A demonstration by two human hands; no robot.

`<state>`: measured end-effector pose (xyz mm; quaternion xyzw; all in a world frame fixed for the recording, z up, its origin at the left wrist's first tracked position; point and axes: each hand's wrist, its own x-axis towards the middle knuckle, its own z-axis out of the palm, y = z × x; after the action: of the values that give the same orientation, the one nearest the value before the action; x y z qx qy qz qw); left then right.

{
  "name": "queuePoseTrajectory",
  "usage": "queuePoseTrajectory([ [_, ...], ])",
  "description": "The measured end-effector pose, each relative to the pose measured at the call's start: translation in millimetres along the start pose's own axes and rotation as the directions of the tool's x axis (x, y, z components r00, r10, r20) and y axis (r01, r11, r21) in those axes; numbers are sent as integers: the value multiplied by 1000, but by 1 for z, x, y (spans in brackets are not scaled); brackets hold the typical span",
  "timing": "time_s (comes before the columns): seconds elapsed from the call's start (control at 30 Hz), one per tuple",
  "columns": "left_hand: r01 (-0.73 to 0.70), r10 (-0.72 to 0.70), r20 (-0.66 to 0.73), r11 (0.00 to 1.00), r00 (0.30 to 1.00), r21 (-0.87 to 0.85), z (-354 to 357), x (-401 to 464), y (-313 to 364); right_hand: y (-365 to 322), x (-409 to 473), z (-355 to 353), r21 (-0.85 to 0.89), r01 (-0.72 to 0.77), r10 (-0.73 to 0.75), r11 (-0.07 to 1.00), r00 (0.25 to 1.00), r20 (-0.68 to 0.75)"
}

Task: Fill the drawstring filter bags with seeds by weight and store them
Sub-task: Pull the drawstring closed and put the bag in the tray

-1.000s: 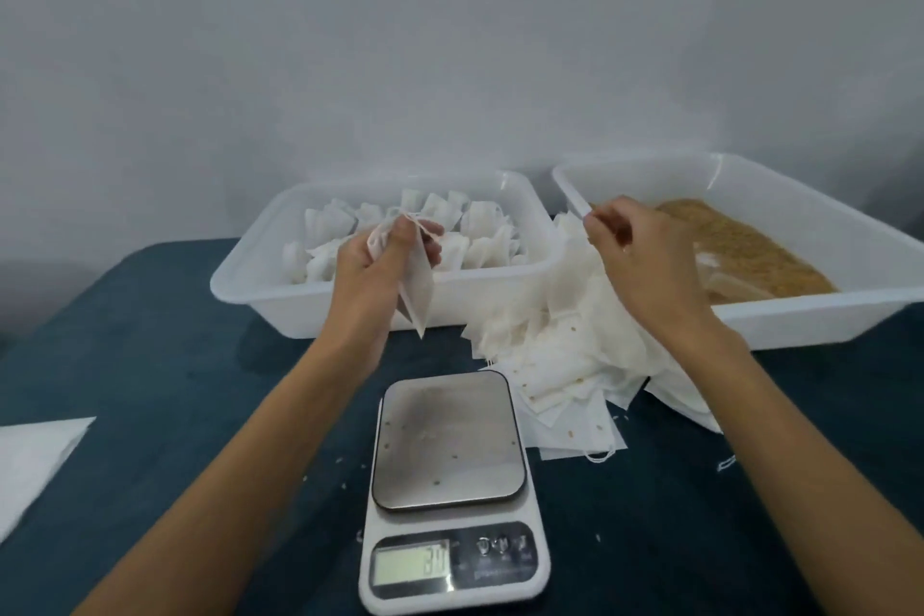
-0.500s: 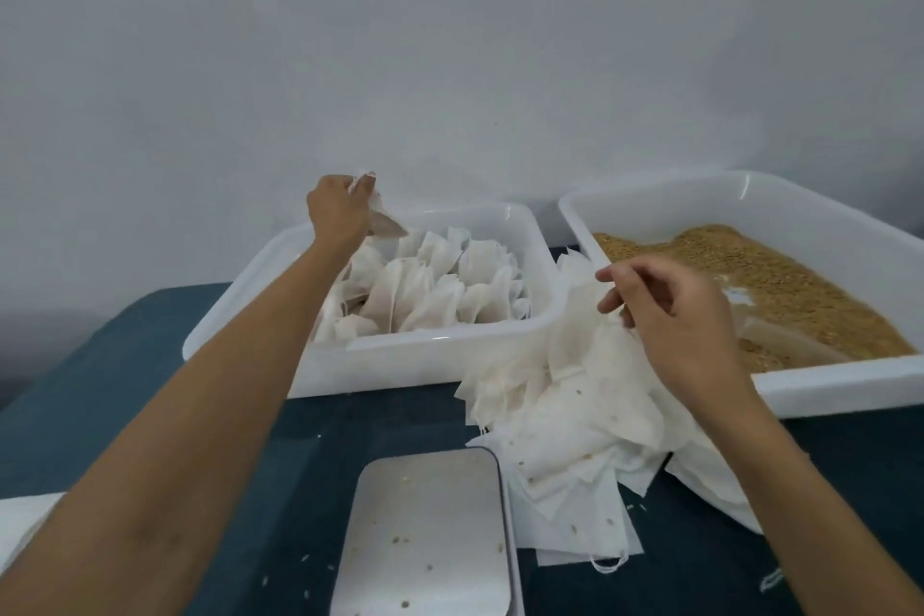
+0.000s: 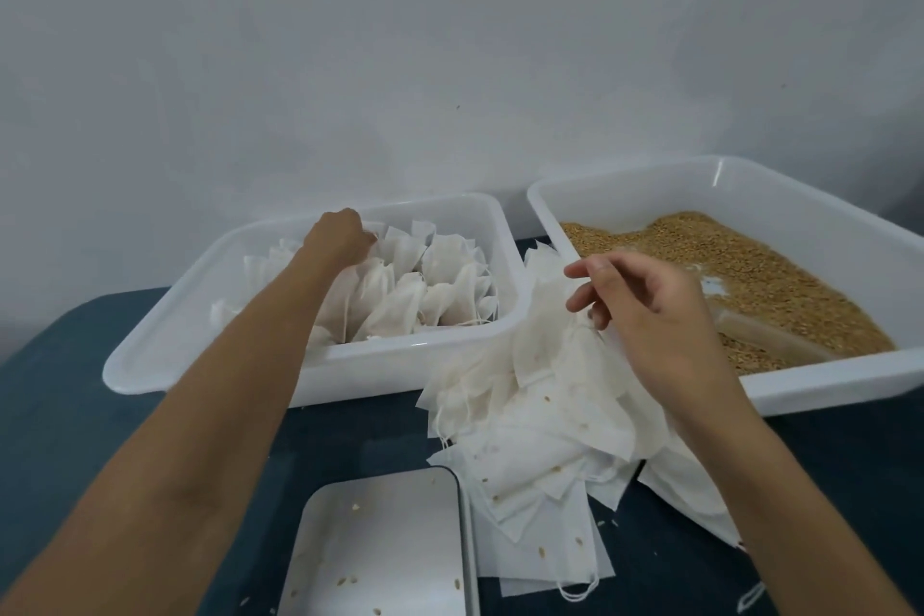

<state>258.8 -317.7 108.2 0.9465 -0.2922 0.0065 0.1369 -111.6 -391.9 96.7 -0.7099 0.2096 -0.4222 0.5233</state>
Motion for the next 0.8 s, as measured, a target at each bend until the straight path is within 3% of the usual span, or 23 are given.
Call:
queuePoseTrajectory([
  [0.13, -42, 31, -105, 993, 994, -111, -10, -17, 8, -2, -1, 0, 8, 0, 0, 1000, 1000, -4],
  [0.23, -244, 168, -328, 947, 930, -208, -19, -62, 18, -4, -2, -1, -10, 2, -2, 1000, 1000, -13],
  [0.33, -463, 288, -480, 834, 828, -299, -25, -133, 22, -6, -3, 0, -18, -11, 11, 1000, 1000, -16],
  [0.4, -545, 366, -466, 766, 805, -340, -28, -184, 15, -8, -4, -1, -20, -10, 9, 1000, 1000, -25],
  [0.5, -559, 443, -349, 726, 826, -401, -27, -249, -5, -12, -9, -2, -20, 44, -45, 999, 998, -51],
  [0.67, -472, 443, -168, 781, 880, -409, -6, -290, -37, -21, -23, 12, -89, 193, -198, 977, 979, -58],
  [0.8, -482, 479, -102, 798, 872, -362, 10, -284, -23, -28, -35, 26, -86, 243, -242, 966, 970, 19],
])
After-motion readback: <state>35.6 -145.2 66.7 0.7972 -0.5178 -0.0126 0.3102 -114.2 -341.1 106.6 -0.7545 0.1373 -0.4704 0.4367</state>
